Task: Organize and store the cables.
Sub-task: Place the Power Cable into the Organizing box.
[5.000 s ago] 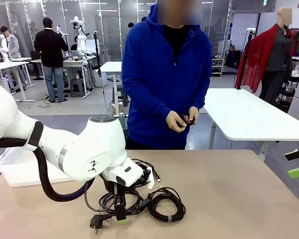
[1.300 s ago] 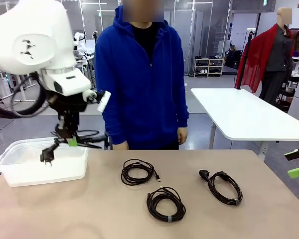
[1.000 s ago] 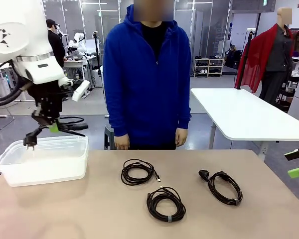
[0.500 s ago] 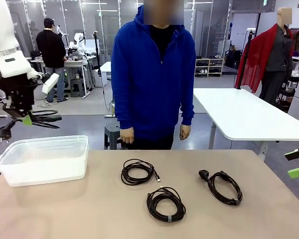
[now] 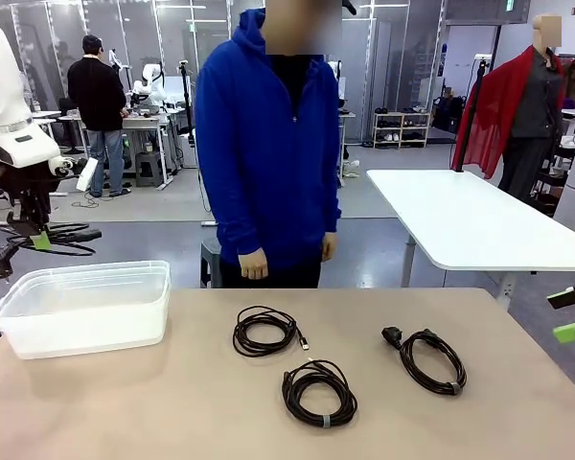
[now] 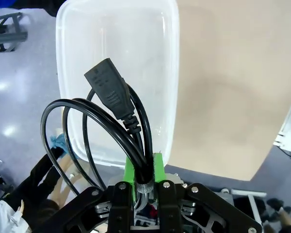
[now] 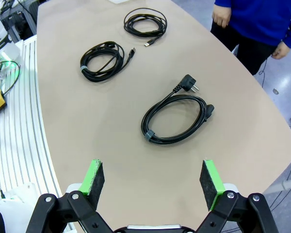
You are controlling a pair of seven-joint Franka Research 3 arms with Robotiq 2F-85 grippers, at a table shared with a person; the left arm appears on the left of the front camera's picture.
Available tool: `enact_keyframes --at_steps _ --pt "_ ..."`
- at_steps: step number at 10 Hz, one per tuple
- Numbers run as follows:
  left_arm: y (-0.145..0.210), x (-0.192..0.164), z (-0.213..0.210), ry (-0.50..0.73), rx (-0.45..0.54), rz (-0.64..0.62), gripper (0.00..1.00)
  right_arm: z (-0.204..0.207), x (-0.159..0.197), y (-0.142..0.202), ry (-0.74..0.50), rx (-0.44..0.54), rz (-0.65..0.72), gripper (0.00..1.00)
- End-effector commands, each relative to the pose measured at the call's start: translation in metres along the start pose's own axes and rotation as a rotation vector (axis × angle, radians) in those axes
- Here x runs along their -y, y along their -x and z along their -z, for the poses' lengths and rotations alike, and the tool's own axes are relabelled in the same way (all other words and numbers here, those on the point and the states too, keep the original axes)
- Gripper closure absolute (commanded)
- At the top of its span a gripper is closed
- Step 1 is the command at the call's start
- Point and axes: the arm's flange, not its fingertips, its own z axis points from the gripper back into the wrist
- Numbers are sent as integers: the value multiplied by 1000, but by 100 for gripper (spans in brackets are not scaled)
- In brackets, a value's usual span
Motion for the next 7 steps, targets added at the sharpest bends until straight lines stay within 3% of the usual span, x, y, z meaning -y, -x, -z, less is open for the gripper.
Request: enact_keyframes --at_steps 1,5,7 --pt "-4 -7 -12 6 13 -11 83 0 1 -1 1 18 -3 0" --pt "0 0 0 0 0 0 83 0 1 -1 1 18 -3 0" --pt "0 -14 14 18 -31 32 83 0 1 -1 1 18 -3 0"
